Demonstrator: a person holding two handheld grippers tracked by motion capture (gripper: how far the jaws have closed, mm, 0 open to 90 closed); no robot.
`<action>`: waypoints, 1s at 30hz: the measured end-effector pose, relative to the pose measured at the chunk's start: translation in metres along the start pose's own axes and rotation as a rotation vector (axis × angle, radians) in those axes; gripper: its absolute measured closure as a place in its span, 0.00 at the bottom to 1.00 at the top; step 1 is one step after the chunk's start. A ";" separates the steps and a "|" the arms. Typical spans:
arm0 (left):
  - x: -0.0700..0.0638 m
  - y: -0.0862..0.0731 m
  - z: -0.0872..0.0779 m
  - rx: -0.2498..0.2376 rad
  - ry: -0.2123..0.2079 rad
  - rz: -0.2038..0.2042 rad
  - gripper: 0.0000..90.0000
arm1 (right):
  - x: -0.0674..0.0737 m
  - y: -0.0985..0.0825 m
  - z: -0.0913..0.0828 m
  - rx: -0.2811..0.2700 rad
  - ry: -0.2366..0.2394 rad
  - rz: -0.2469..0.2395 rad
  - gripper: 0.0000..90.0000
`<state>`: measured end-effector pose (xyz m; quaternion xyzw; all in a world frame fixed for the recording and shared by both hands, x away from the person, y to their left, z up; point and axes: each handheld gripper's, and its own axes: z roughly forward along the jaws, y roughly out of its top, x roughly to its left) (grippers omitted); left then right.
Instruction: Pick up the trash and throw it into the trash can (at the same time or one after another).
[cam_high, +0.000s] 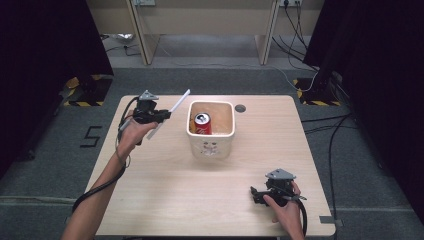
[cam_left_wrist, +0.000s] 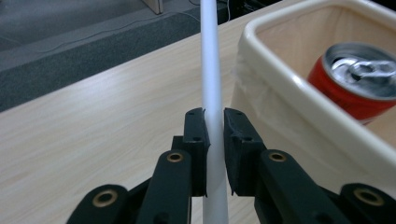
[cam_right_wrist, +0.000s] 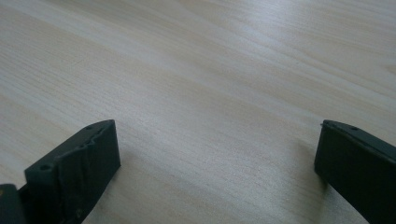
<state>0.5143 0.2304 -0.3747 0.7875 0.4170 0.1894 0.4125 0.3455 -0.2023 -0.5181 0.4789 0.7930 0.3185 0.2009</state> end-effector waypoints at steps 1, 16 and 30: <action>-0.004 0.008 -0.004 -0.006 -0.008 0.014 0.88 | 0.000 0.000 0.000 0.000 0.000 0.000 0.00; -0.041 0.053 -0.006 -0.023 -0.081 0.078 0.88 | 0.000 0.000 0.000 -0.001 0.001 0.000 0.00; -0.074 0.078 0.012 -0.023 -0.126 0.107 0.88 | 0.000 0.000 0.000 -0.001 -0.001 -0.001 0.00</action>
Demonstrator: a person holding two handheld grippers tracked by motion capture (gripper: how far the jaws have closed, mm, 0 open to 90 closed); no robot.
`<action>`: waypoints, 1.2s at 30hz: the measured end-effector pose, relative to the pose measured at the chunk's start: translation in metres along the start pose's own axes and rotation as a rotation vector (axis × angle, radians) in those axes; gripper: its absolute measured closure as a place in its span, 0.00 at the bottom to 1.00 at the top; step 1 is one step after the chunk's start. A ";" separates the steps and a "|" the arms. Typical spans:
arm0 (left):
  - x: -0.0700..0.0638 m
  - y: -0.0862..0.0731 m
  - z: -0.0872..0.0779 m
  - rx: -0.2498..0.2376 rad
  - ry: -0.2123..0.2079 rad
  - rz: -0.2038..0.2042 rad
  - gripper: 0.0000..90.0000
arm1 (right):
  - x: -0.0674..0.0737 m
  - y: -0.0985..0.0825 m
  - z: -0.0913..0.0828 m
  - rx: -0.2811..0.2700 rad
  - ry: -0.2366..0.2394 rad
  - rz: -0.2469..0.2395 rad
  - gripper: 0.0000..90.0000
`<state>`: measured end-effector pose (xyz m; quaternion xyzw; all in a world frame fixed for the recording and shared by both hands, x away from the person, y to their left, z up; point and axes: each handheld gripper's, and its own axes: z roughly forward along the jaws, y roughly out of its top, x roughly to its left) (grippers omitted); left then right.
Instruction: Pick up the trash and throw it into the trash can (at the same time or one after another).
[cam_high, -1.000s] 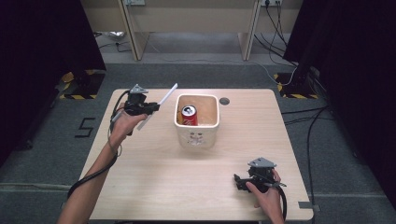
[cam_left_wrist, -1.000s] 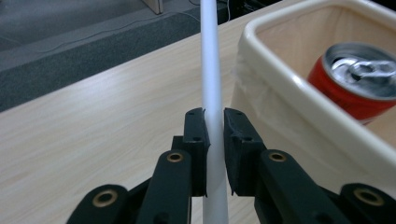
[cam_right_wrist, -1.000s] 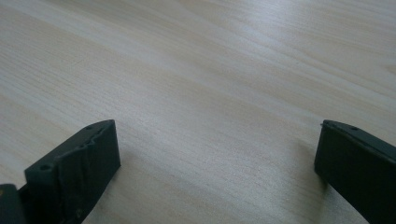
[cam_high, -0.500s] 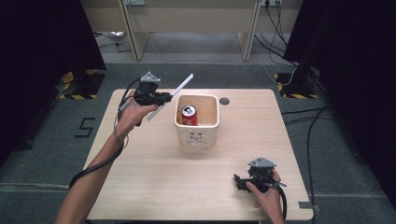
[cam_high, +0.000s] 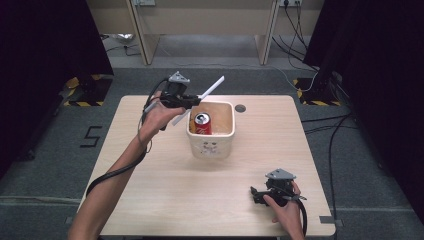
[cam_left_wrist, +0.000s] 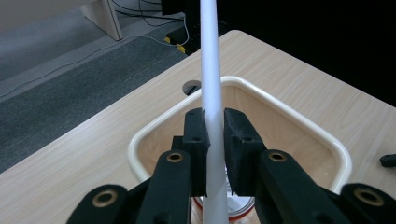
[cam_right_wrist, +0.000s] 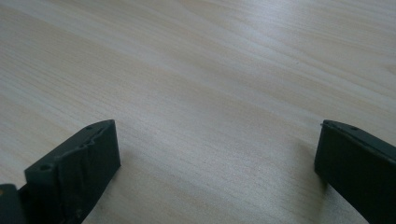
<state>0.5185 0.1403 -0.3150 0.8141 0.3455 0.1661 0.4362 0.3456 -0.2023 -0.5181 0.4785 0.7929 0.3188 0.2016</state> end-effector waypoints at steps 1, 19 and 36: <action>-0.001 0.001 0.002 0.001 -0.003 0.001 0.88 | 0.000 0.000 0.000 0.000 0.000 0.000 0.00; -0.032 0.016 0.042 0.020 -0.048 0.015 0.88 | 0.000 0.000 0.000 0.001 0.003 0.000 0.00; -0.040 0.018 0.062 0.031 -0.051 0.001 0.88 | 0.000 0.000 0.000 0.001 0.003 -0.002 0.00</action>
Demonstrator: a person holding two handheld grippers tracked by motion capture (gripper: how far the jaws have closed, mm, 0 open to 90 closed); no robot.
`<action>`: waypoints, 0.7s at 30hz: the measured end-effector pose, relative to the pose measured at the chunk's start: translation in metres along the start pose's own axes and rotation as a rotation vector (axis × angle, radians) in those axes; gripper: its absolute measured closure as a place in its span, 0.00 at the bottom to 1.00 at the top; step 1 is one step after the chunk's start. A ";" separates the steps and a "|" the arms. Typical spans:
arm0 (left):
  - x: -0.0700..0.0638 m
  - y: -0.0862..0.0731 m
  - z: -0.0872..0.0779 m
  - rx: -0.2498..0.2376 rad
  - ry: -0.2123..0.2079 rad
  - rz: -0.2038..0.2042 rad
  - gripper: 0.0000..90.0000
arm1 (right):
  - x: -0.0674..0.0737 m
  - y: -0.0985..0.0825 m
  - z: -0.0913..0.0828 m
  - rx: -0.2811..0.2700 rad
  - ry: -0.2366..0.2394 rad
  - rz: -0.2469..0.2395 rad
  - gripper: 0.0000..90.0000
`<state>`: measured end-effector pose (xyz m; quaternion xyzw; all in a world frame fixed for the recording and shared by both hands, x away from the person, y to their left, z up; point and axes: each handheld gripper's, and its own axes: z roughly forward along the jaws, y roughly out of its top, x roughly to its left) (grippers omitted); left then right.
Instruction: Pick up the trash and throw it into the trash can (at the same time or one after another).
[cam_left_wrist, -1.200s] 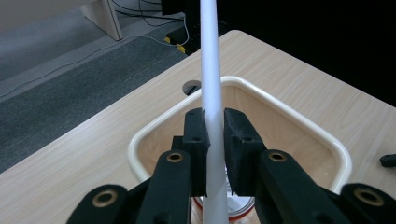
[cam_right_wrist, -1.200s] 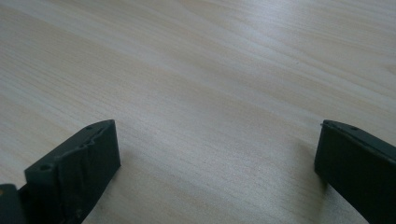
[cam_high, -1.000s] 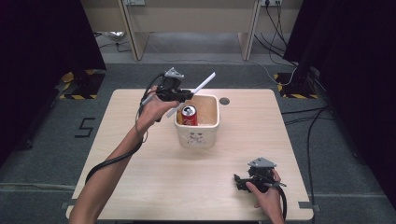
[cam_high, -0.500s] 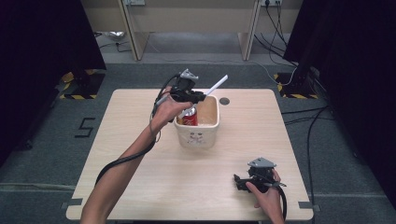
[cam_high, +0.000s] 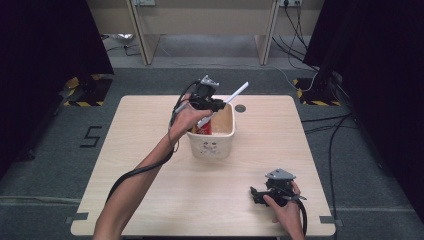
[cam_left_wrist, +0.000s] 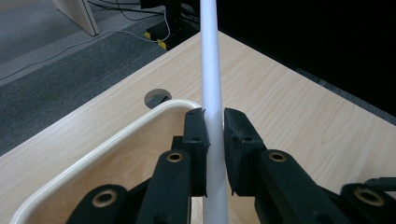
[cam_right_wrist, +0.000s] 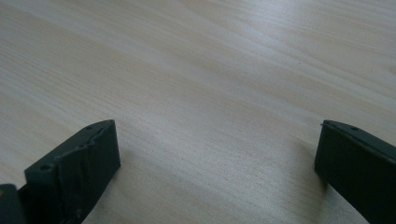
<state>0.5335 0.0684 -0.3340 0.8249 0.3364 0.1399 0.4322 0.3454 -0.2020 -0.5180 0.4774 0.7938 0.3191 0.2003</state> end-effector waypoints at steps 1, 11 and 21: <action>0.000 0.000 0.000 0.000 0.000 0.000 0.88 | 0.000 0.000 0.000 0.000 0.000 0.000 0.00; -0.001 -0.002 0.011 0.010 0.002 -0.011 0.88 | 0.000 0.000 0.000 0.001 0.000 -0.001 0.00; -0.004 -0.006 0.020 0.039 0.008 -0.004 0.88 | 0.000 0.000 0.000 0.001 0.001 -0.003 0.00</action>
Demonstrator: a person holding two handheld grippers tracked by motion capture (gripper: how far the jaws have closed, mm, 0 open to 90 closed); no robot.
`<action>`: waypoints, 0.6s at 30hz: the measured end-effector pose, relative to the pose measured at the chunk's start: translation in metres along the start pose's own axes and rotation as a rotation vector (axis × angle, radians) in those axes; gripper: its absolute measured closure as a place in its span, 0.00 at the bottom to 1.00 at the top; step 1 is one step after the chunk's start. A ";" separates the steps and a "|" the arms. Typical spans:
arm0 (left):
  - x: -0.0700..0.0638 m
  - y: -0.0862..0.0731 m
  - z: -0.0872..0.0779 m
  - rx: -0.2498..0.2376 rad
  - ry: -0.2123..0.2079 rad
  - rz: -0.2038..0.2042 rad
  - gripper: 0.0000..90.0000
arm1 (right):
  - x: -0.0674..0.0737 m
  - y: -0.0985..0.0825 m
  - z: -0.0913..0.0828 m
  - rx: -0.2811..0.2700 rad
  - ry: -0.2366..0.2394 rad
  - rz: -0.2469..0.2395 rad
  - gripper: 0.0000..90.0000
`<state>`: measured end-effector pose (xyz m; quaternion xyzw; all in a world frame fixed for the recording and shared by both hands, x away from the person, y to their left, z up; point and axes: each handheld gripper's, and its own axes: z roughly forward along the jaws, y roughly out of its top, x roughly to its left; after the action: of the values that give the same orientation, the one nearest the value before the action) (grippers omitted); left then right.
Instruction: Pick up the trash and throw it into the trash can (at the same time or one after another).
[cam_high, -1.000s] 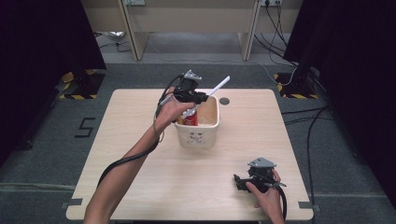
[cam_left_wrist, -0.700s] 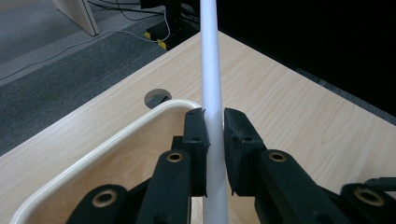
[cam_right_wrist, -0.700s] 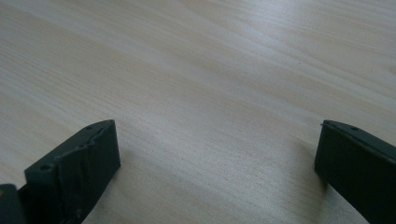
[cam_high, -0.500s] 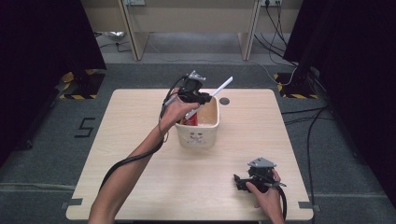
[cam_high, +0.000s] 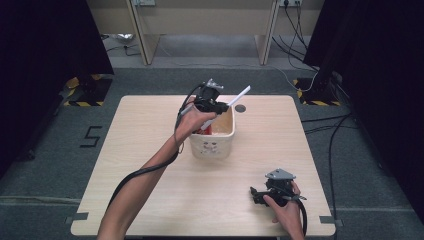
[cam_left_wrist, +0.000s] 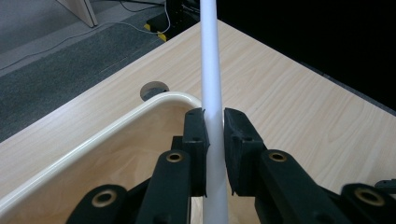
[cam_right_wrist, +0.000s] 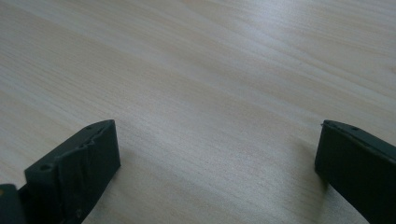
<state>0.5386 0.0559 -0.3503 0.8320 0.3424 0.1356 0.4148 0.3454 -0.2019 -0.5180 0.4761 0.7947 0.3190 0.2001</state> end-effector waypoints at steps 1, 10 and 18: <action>0.000 0.000 0.001 0.005 0.003 0.003 0.88 | 0.000 0.000 0.000 0.000 0.000 0.000 0.00; -0.001 -0.004 0.006 0.048 0.011 0.015 0.87 | 0.000 0.000 0.000 -0.002 0.003 0.002 0.00; -0.002 -0.005 0.007 0.068 0.024 0.022 0.79 | 0.000 0.000 0.000 -0.002 0.003 0.002 0.00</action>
<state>0.5384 0.0530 -0.3585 0.8477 0.3427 0.1384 0.3805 0.3453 -0.2016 -0.5181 0.4761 0.7942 0.3208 0.1993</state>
